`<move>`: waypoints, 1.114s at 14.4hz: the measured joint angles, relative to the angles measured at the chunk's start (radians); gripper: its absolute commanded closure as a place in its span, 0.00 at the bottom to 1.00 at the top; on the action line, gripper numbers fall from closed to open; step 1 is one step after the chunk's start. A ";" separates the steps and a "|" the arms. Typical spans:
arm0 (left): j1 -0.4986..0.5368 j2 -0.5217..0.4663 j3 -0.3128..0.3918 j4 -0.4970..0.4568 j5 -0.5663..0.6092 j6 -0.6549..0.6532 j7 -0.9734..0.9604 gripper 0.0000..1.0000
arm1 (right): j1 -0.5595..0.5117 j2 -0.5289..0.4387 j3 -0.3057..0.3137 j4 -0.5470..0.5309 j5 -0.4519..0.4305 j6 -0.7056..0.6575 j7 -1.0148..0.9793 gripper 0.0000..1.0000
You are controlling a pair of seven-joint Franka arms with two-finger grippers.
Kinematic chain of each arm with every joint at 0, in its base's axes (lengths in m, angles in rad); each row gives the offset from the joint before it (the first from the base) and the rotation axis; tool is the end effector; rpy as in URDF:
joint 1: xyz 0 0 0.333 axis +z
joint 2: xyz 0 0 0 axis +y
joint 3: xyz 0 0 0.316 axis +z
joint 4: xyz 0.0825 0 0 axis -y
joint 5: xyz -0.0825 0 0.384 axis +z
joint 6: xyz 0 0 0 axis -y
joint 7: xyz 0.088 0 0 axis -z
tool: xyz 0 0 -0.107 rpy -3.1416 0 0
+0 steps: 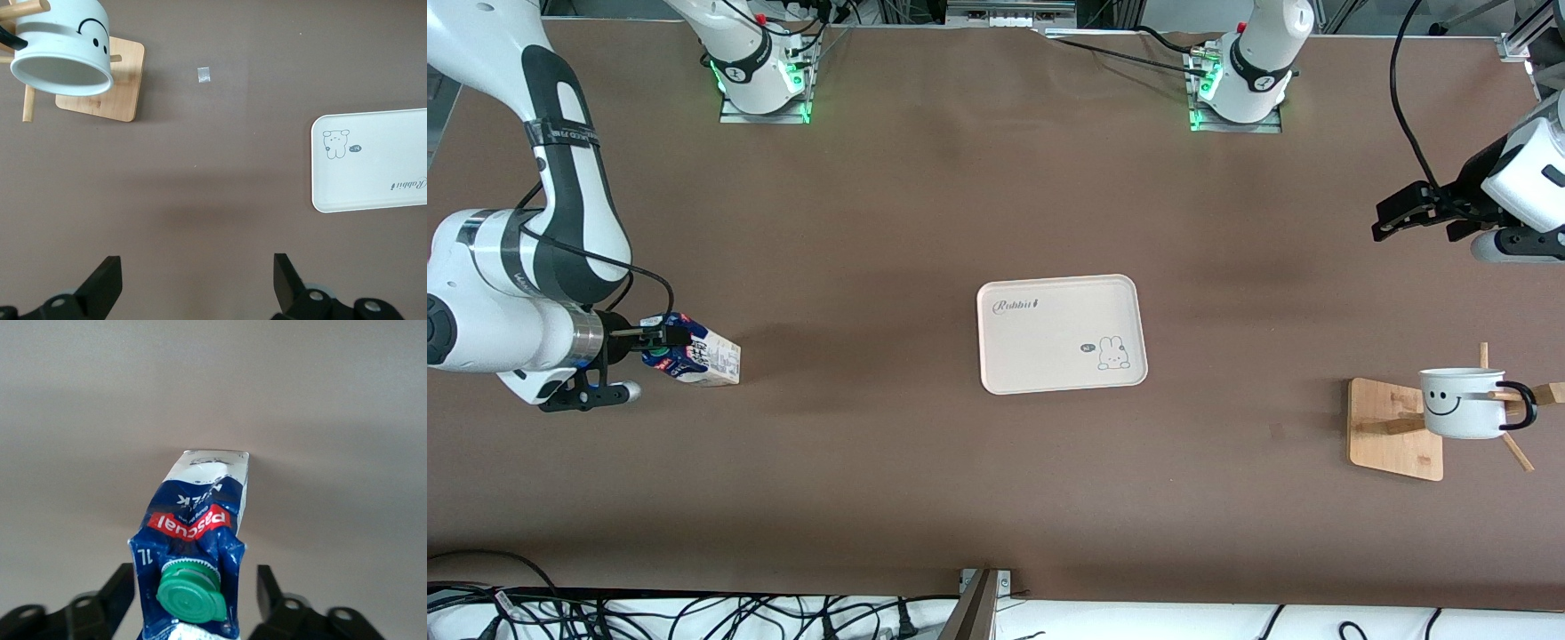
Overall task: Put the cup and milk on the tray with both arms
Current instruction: 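Close the right gripper on the milk carton and lift it, then carry the milk carton with the right gripper over the white tray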
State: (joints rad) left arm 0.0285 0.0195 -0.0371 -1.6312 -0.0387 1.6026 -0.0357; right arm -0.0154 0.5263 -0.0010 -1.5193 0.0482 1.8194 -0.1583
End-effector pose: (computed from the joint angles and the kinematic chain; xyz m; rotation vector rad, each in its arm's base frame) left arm 0.5607 -0.0087 0.5879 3.1020 0.0454 -0.0759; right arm 0.6711 -0.0070 0.3387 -3.0527 -0.1908 0.3401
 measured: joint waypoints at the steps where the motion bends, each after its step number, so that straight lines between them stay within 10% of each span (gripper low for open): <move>1: 0.000 0.000 0.000 0.000 0.000 0.000 0.000 0.00 | 0.000 0.001 0.000 0.000 0.000 0.000 -0.005 0.66; 12: 0.000 0.000 0.000 0.000 0.000 0.000 0.000 0.00 | 0.000 -0.009 0.000 0.015 0.027 -0.003 -0.009 0.66; 16: 0.000 0.001 0.001 0.000 0.000 0.000 0.000 0.00 | 0.004 -0.067 0.001 0.117 0.126 -0.193 0.028 0.66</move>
State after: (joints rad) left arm 0.0286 0.0203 -0.0357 -1.6312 -0.0387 1.6026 -0.0357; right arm -0.0114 0.4594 0.0000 -1.4020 0.1744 1.6259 -0.1301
